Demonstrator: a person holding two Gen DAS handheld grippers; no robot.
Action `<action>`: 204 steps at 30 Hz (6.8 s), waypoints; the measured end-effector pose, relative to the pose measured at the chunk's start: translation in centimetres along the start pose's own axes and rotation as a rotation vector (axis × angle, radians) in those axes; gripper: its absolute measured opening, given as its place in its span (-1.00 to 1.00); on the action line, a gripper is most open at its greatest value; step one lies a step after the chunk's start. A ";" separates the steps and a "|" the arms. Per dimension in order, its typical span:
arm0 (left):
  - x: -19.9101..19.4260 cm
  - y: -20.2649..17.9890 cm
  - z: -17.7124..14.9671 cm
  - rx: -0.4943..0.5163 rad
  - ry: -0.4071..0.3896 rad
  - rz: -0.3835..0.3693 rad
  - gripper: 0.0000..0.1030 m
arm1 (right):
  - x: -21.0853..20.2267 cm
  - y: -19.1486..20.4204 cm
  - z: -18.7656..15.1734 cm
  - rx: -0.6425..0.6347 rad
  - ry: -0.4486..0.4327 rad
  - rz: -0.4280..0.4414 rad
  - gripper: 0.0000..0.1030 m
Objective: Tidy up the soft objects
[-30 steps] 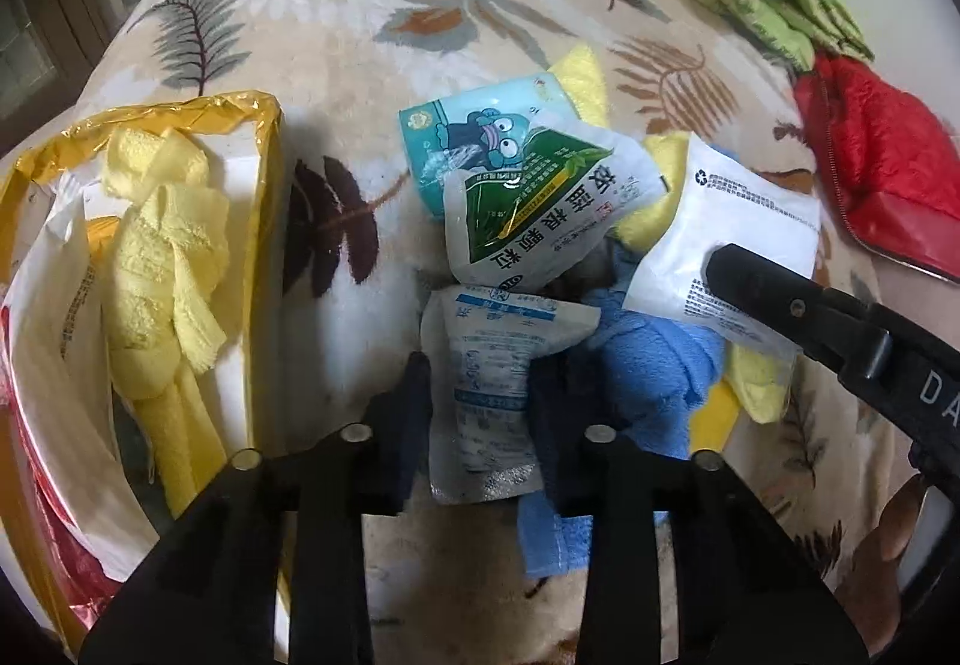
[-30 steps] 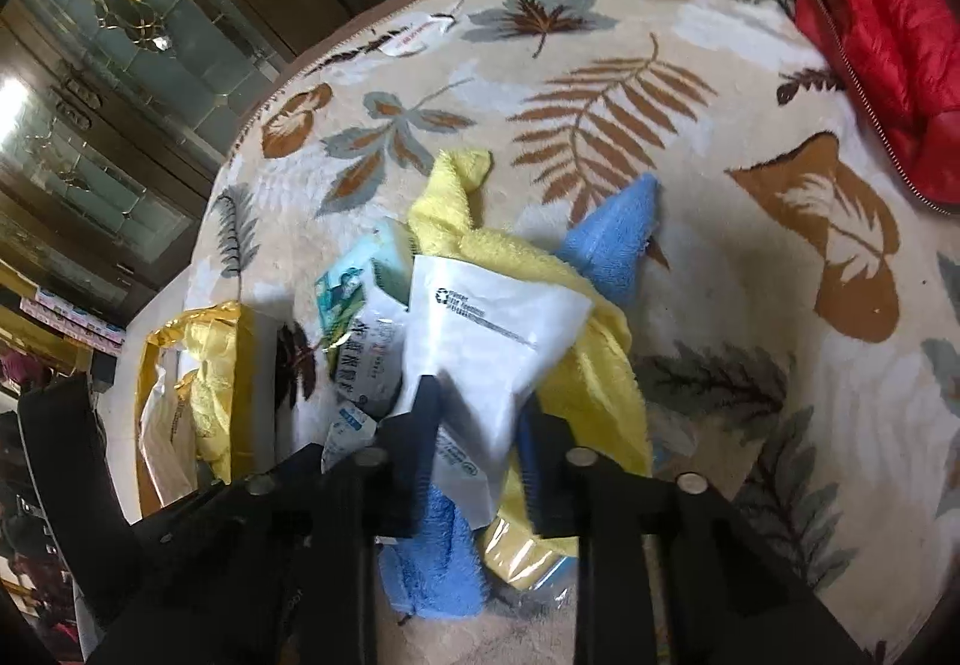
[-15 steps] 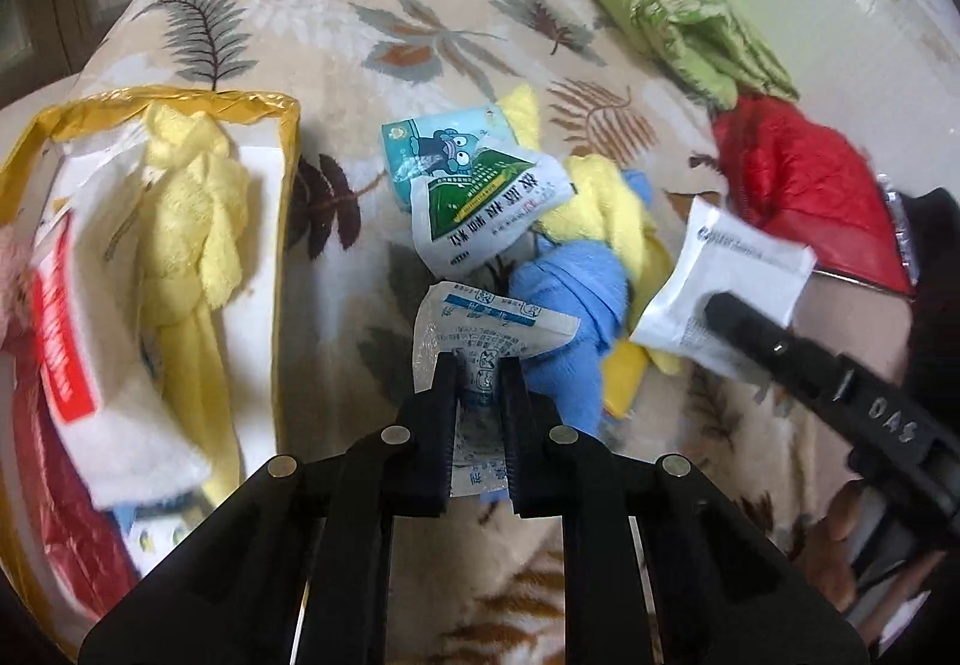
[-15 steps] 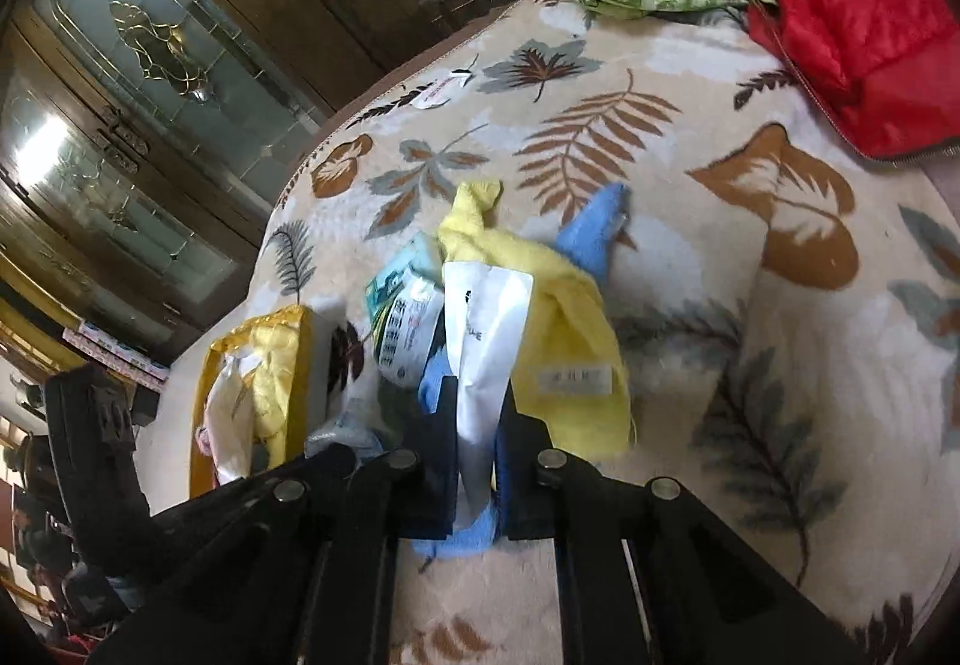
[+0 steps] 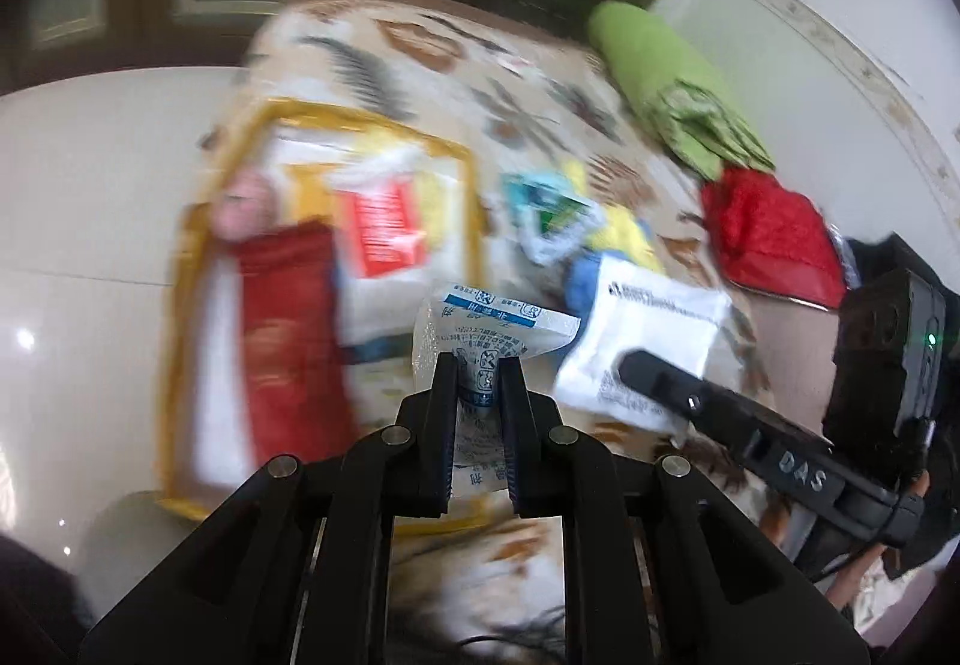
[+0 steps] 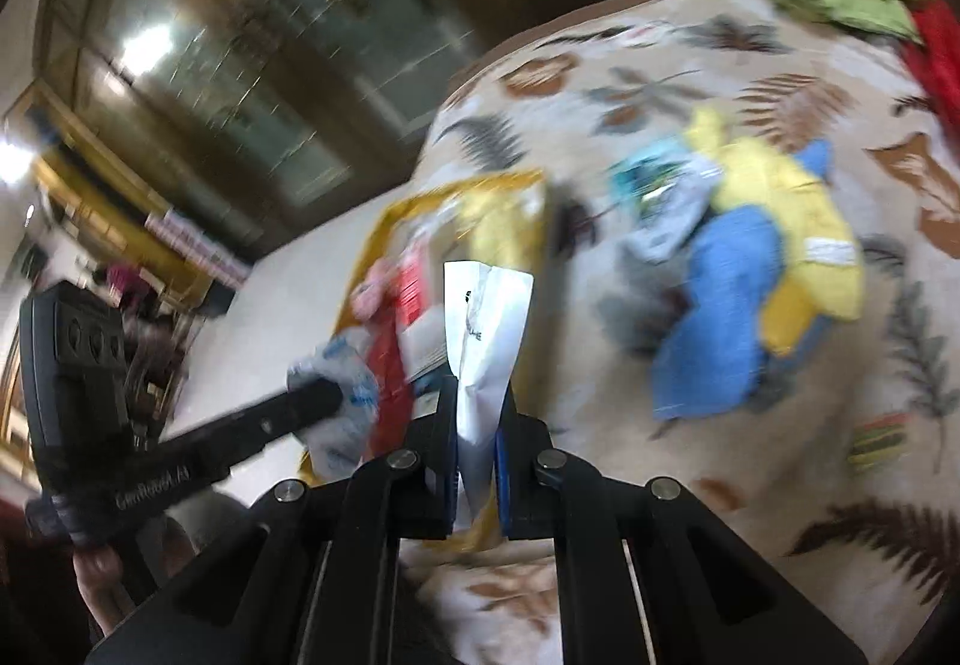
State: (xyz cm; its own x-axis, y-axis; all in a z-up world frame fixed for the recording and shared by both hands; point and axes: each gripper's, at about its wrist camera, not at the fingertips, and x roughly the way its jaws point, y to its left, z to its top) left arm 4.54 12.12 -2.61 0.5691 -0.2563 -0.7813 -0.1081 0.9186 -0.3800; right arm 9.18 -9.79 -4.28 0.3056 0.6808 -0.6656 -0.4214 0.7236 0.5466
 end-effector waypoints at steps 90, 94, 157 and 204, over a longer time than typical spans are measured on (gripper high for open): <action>8.4 -8.0 -0.6 0.017 0.044 -0.021 0.28 | -5.2 -12.1 1.4 0.078 -0.079 -0.183 0.14; 10.2 -8.3 0.1 0.018 0.069 -0.031 0.28 | -3.7 -12.8 4.0 0.052 -0.058 -0.179 0.14; 5.0 -4.9 0.5 -0.100 0.060 -0.302 -0.31 | -9.3 -7.5 5.7 0.139 -0.277 -0.212 -0.91; 5.6 7.7 7.0 -0.087 -0.049 0.012 -0.31 | 9.3 4.0 6.4 0.009 -0.099 -0.270 -0.90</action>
State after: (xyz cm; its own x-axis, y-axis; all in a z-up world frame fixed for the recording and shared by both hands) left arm 12.60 19.89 -6.45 0.6062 -0.2289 -0.7616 -0.1839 0.8914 -0.4143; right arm 15.82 0.18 -5.04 0.4877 0.4710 -0.7350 -0.3061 0.8808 0.3613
